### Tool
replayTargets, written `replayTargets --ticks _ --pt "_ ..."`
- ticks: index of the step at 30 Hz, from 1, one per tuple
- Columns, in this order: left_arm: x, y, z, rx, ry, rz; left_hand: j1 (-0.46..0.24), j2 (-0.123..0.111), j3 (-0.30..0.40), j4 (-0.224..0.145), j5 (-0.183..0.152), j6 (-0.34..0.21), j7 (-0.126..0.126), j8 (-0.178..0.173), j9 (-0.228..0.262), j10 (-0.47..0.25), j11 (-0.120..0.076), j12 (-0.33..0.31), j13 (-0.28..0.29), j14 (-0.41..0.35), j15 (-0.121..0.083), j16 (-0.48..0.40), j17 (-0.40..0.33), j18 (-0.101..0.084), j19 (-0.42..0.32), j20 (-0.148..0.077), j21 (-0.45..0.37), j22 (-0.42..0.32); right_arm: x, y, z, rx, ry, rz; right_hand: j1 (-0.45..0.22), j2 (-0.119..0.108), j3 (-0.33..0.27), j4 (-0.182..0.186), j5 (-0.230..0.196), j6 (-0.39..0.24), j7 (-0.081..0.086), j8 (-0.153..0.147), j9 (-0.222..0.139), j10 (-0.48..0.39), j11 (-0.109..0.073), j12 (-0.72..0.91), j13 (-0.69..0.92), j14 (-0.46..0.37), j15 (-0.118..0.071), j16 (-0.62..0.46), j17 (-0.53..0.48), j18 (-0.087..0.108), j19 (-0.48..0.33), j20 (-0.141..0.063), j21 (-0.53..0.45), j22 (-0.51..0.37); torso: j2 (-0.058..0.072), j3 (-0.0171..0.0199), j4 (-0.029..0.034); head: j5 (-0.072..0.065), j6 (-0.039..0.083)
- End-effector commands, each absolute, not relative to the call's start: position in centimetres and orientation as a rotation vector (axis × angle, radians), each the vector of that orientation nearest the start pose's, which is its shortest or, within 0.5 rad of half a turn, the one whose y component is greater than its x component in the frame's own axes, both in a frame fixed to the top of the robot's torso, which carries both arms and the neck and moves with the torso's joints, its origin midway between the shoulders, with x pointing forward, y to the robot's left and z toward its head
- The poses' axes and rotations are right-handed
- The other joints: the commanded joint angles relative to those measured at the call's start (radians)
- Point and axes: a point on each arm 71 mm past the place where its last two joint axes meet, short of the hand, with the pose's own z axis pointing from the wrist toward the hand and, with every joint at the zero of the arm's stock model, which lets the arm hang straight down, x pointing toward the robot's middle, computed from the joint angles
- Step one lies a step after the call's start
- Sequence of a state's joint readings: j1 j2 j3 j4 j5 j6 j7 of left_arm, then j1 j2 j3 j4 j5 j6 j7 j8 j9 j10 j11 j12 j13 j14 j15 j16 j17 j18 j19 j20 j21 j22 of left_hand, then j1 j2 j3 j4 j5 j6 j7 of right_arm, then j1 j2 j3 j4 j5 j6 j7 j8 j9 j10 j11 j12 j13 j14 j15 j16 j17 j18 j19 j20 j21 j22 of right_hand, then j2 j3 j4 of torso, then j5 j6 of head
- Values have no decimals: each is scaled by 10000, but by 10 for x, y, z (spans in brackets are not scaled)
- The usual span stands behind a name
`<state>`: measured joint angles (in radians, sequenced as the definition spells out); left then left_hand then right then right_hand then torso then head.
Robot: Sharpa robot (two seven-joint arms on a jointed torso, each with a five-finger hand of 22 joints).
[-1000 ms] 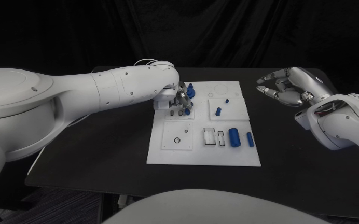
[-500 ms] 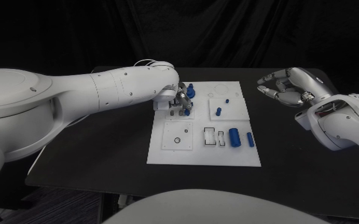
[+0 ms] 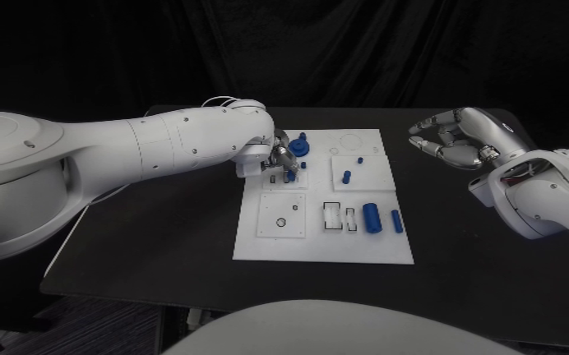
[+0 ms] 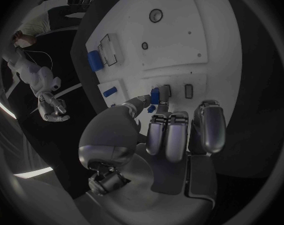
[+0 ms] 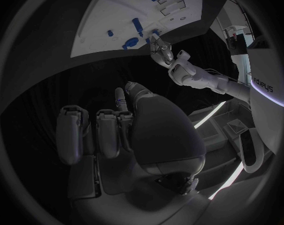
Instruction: Assemble the parts on the task board
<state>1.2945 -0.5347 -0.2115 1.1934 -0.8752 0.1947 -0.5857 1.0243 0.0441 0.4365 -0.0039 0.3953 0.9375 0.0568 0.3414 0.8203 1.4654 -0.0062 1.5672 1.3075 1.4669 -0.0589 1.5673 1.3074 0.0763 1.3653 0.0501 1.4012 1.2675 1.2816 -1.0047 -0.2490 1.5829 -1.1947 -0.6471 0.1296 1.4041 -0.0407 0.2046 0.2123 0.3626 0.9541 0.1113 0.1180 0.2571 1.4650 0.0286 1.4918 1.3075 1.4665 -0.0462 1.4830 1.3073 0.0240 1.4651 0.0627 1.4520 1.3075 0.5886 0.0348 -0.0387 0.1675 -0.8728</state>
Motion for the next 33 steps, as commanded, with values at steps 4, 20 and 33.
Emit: replayTargets --ticks 4,20,33 --pt "517 169 -256 -3031 24519 -2967 -163 2 446 -340 -30 75 -17 -28 54 1054 -104 36 2633 1039 -100 35 2634 -15 0 -49 -33 8 456 -269 -194 487 14924 7292 104 14 82 0 18 92 -9 -62 -10 88 -32 23 1445 729 12 -62 1137 122 428 8 -35 1975 -7 8 -1 7 2" --pt "515 185 -256 -3556 24328 -2531 -484 -32 602 -207 -62 312 -87 -83 177 1054 -177 36 2633 1039 -166 35 2634 -52 162 -108 36 176 457 -268 -195 504 15043 7264 109 -1 97 -4 66 97 -7 -68 -19 76 -30 12 1428 726 12 -72 1121 123 426 8 -42 1972 5 -4 -6 109 2" --pt "510 188 -260 -4221 24514 -2891 -520 -31 707 -221 -25 321 -98 -151 196 1054 -194 36 2633 1039 -188 35 2634 -43 148 -132 0 136 457 -269 -196 544 15087 7211 132 -10 119 -21 109 97 -8 -74 -27 68 -33 5 1418 724 11 -76 1116 126 421 7 -54 1967 1 4 -14 200 2"
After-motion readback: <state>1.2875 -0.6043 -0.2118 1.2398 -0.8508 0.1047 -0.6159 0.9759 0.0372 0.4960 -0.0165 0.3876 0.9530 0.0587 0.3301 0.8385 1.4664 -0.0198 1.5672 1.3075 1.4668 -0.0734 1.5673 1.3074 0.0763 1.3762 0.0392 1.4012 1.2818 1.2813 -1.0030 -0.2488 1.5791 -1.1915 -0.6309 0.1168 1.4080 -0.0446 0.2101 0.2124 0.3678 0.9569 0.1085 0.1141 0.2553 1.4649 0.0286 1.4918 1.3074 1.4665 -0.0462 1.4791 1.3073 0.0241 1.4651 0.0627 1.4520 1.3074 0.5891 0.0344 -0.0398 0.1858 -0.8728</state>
